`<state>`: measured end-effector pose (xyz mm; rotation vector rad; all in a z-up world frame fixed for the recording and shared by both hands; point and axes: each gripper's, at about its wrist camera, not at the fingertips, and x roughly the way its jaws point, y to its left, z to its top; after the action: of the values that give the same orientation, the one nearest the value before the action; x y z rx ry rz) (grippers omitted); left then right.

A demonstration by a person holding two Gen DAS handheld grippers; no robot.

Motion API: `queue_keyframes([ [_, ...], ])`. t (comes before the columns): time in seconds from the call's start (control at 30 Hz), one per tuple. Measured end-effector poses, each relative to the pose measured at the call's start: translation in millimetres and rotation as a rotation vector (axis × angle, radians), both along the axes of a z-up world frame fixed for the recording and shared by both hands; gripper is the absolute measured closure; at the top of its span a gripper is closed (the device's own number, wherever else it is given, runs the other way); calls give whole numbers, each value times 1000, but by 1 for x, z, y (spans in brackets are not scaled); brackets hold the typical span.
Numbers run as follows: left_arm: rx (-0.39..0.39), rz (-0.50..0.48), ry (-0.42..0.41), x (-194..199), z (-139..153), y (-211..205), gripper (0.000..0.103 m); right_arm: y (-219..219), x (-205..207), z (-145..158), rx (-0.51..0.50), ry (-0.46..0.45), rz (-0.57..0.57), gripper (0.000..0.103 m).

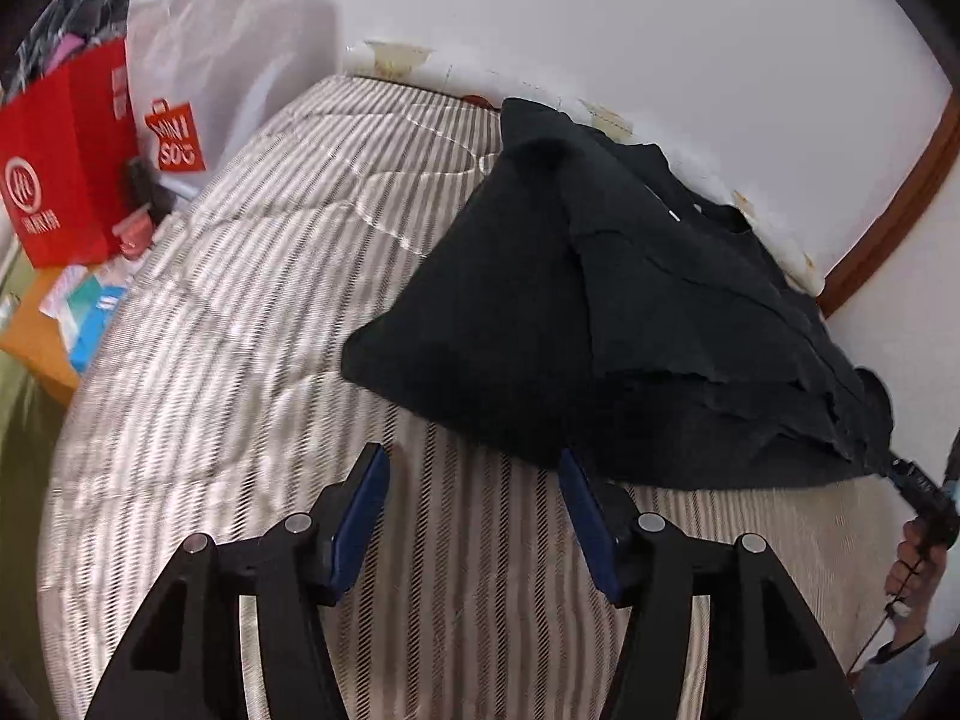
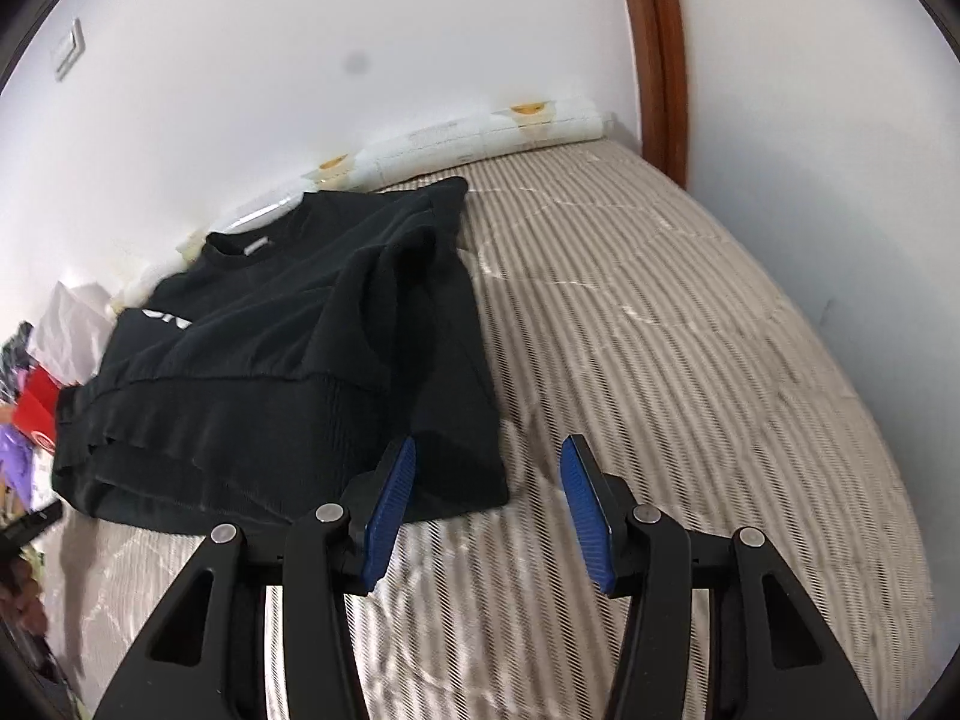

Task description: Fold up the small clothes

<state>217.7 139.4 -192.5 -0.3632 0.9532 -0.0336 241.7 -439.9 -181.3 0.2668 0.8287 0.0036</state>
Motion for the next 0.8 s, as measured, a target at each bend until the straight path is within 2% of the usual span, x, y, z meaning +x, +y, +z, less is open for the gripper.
queue_keyframes([
  [0.07,-31,-5,5,8,-2,-2,47,-1,5,-3,9,4,-10,53],
  [0.17,-34,-3,-4,21,-2,-7,48,-3,15,-8,47,15,-24,55],
  [0.2,-35,3,-4,24,-3,-7,48,-4,19,-10,58,17,-28,60],
  [0.23,-37,13,-10,26,-4,-8,49,-4,22,-12,70,20,-25,72],
  [0.3,-19,35,-12,29,-4,-10,54,-1,27,-14,102,25,-4,84],
  [0.33,2,41,-9,30,-4,-12,63,2,27,-12,85,15,-8,94],
  [0.37,-3,35,-10,28,-4,-12,78,5,27,-10,66,4,-3,94],
  [0.43,-16,25,-8,26,-3,-14,94,7,24,-8,57,-4,-9,95],
  [0.57,35,18,-47,11,10,-19,96,2,14,-7,83,-12,-8,96],
  [0.8,41,-8,-64,-27,22,-22,96,1,-16,3,83,-18,-4,96],
])
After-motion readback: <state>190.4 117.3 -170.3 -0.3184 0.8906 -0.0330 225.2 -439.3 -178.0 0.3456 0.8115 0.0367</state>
